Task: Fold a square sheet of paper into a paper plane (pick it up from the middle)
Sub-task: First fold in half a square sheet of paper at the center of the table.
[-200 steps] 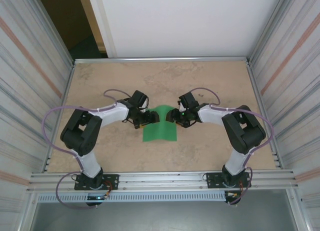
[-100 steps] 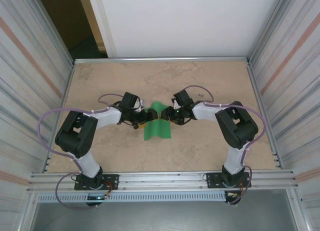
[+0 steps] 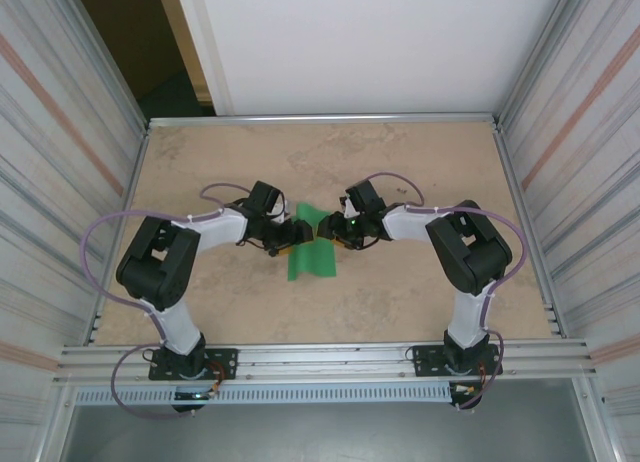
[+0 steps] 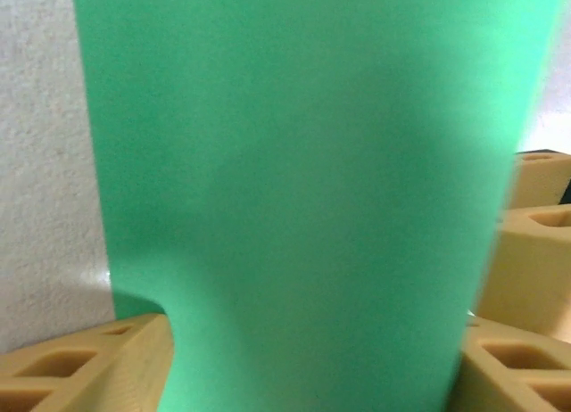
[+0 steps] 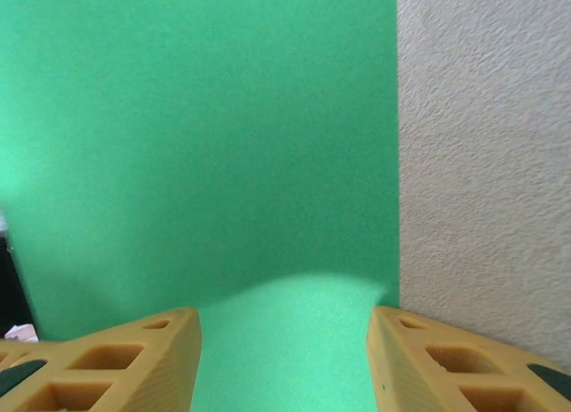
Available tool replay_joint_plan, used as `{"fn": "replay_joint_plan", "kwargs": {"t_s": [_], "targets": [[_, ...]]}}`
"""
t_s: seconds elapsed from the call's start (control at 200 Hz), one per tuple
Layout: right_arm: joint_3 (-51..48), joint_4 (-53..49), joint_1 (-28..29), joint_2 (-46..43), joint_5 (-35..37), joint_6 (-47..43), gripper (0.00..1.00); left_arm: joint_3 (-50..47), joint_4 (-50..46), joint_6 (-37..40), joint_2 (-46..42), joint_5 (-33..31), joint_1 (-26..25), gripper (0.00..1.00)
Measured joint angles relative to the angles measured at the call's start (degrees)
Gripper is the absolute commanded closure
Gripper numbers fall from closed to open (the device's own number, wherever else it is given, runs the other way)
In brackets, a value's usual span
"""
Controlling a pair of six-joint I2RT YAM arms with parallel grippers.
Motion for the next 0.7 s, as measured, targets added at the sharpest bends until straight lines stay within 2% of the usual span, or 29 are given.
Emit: {"fn": "replay_joint_plan", "kwargs": {"t_s": [0.16, 0.346, 0.451, 0.596, 0.697], "targets": [[-2.95, 3.82, -1.42, -1.14, -1.55, 1.49, 0.48, 0.04, -0.59, 1.05, 0.2, -1.01, 0.0, 0.5], [-8.85, 4.09, -5.86, -7.82, -1.22, 2.43, 0.47, -0.9, -0.52, 2.97, 0.17, -1.53, 0.31, 0.72], [-11.65, 4.15, -9.29, -14.01, -1.09, 2.43, 0.46, -2.67, 1.18, 3.65, -0.5, -0.09, 1.27, 0.78], [-13.73, 4.13, -13.44, -22.01, -1.77, 2.4, 0.42, -4.31, 2.91, 3.87, -4.42, 2.99, 2.23, 0.78], [-14.05, 3.74, -15.47, -26.14, -3.78, 2.34, 0.36, -4.26, 5.64, 3.54, -8.83, 6.32, 2.25, 0.78]]}}
